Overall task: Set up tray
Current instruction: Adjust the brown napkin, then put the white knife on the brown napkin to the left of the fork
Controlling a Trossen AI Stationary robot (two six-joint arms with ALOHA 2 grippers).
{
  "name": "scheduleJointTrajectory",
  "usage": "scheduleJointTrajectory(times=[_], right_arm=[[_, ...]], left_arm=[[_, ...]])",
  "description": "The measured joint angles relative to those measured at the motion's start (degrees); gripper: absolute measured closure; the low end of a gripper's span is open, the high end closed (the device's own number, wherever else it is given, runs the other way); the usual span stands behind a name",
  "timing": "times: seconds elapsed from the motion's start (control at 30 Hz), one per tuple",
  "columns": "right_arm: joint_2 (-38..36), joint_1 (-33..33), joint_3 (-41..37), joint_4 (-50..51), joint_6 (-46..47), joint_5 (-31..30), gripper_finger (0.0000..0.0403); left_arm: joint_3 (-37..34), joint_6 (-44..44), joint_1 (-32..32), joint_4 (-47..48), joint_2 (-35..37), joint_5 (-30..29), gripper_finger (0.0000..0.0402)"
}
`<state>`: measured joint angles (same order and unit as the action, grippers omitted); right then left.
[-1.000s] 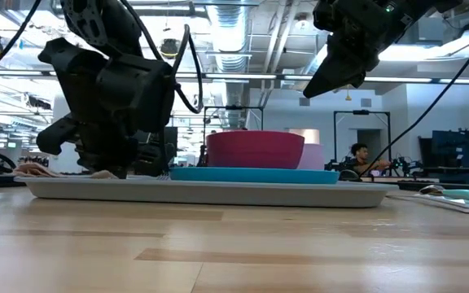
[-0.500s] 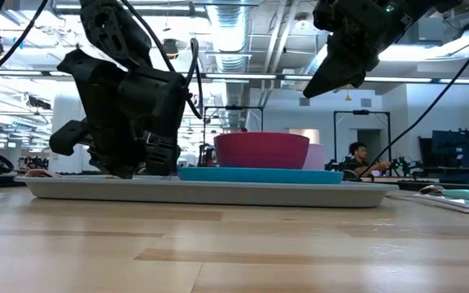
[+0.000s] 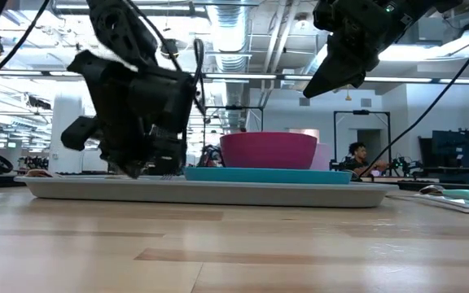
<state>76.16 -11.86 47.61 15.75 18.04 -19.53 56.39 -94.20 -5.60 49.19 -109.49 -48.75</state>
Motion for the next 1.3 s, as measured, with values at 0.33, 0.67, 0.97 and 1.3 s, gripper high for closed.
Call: scheduleJointTrajectory(times=[0.33, 0.67, 0.97, 1.3], right_arm=[[0.0, 0.02, 0.0, 0.0, 0.0, 0.0, 0.0402], [0.0, 0.0, -0.01, 0.0, 0.0, 0.0, 0.0402], [0.0, 0.0, 0.03, -1.37, 0.0, 0.02, 0.0402], [0.0, -0.98, 3.88, 10.59, 13.83, 0.0, 0.0402]], left_arm=[[9.34, 1.21, -5.88, 13.32, 0.0, 1.99, 0.0401], [18.7, -1.41, -16.12, 24.59, 0.0, 3.96, 0.0401], [24.28, -0.98, -25.03, 25.29, 0.0, -1.47, 0.0401], [26.63, 6.87, -27.79, 26.07, 0.02, -4.55, 0.0401]])
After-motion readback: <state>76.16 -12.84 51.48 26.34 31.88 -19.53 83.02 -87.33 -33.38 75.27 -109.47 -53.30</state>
